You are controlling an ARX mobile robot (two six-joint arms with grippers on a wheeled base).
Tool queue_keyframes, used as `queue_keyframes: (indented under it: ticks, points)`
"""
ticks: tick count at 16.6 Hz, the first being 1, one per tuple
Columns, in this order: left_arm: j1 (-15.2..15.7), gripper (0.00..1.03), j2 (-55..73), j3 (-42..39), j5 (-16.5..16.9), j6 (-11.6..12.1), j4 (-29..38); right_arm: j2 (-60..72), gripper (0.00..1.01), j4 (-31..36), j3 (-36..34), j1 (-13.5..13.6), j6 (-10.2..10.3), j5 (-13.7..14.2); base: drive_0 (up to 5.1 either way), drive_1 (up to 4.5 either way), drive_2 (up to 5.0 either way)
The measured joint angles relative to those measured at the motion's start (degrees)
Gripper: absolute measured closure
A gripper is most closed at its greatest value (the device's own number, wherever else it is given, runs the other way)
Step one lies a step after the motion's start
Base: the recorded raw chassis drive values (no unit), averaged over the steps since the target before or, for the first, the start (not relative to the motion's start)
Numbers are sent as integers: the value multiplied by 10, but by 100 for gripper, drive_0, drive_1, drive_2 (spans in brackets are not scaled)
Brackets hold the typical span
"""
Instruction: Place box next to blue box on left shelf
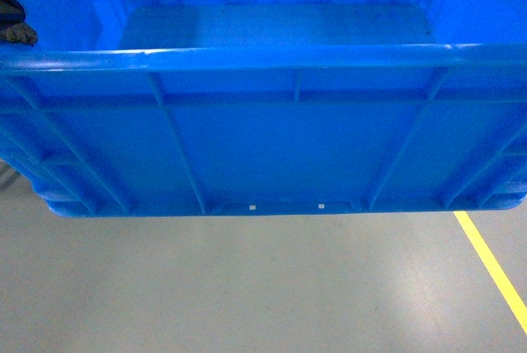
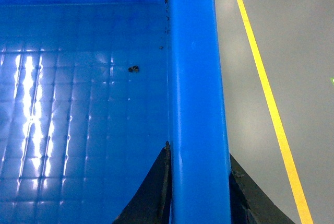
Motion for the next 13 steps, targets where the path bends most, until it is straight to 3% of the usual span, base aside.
queue_keyframes:
  ticks: [13]
  points:
    - [0, 86, 0, 0, 0, 0, 0, 0, 81, 1, 0, 0, 0, 0, -1, 419, -420]
